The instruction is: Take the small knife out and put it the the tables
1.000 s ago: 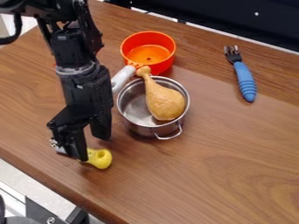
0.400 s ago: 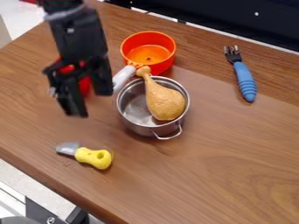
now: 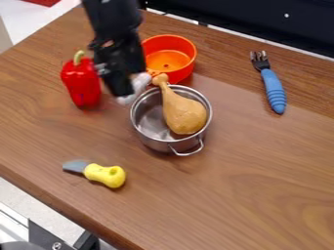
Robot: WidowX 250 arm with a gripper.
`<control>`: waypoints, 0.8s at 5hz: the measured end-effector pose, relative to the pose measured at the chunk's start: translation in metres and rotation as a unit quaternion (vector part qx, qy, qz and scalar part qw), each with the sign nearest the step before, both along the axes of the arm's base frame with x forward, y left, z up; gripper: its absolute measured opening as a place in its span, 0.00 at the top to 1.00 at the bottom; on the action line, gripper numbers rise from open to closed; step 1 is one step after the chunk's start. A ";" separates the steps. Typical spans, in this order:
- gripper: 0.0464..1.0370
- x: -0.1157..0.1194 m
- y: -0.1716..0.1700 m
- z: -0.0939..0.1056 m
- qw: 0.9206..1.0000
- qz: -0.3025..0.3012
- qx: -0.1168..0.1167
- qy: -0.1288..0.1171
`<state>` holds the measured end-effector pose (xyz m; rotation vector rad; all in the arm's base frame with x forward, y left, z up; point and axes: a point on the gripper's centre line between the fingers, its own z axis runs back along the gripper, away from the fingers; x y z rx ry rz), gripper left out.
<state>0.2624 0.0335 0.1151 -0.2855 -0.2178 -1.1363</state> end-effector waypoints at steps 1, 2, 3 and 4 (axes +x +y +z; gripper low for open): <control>0.04 0.019 -0.004 0.003 0.997 0.067 -0.008 -0.040; 0.04 0.036 0.005 0.004 0.987 0.144 0.007 -0.072; 0.04 0.057 0.022 0.007 0.968 0.233 0.031 -0.091; 0.04 0.071 0.039 0.013 0.947 0.301 0.041 -0.103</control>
